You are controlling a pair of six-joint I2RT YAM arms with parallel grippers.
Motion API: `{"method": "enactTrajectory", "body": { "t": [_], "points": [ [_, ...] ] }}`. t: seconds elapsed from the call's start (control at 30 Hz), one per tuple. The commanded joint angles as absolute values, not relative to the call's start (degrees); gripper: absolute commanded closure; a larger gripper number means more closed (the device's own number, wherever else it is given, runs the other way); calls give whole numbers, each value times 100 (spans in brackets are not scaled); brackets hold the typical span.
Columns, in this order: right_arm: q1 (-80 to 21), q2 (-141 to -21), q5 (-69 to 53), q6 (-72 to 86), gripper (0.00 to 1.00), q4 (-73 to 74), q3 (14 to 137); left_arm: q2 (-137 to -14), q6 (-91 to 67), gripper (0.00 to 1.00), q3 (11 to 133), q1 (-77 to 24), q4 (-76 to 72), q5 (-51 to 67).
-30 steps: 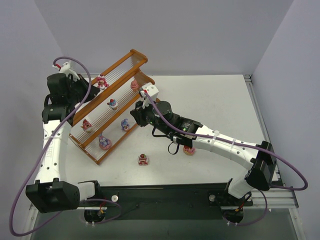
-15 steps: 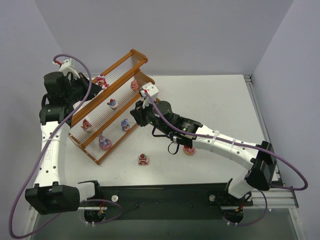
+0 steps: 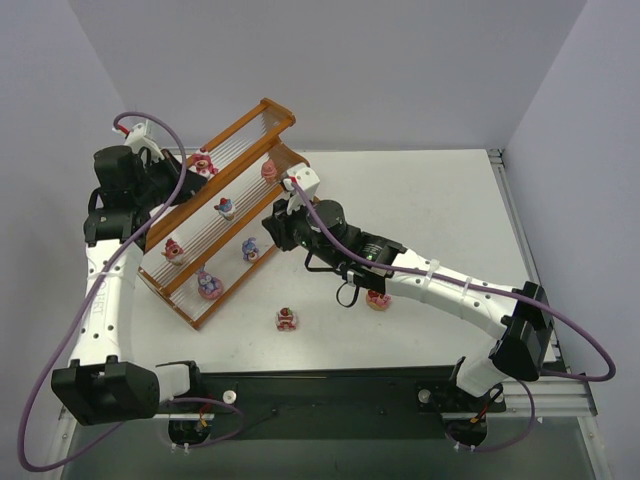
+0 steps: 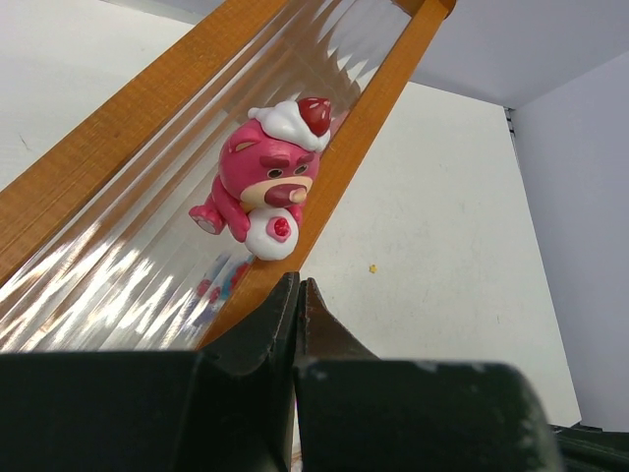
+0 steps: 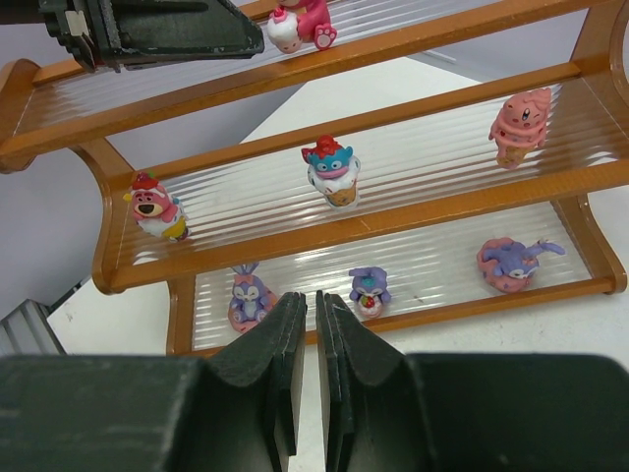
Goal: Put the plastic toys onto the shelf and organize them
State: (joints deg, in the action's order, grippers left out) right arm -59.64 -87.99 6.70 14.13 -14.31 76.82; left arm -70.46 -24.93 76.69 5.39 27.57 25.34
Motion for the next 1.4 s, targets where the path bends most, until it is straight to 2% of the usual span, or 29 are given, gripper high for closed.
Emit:
{"method": "enactTrajectory", "body": {
  "t": [0.0,1.17,1.37],
  "points": [
    [-5915,-8771,791,1468,88,-1635,7840,-7084,-2531,100,7691,527,2408,2575],
    [-5818,-8640,738,1485,88,-1714,7664,-7418,-2865,100,7682,378,1890,2663],
    [-5801,-8578,756,1512,88,-1714,7585,-7112,-2865,100,7603,343,1942,2698]
  ]
}}
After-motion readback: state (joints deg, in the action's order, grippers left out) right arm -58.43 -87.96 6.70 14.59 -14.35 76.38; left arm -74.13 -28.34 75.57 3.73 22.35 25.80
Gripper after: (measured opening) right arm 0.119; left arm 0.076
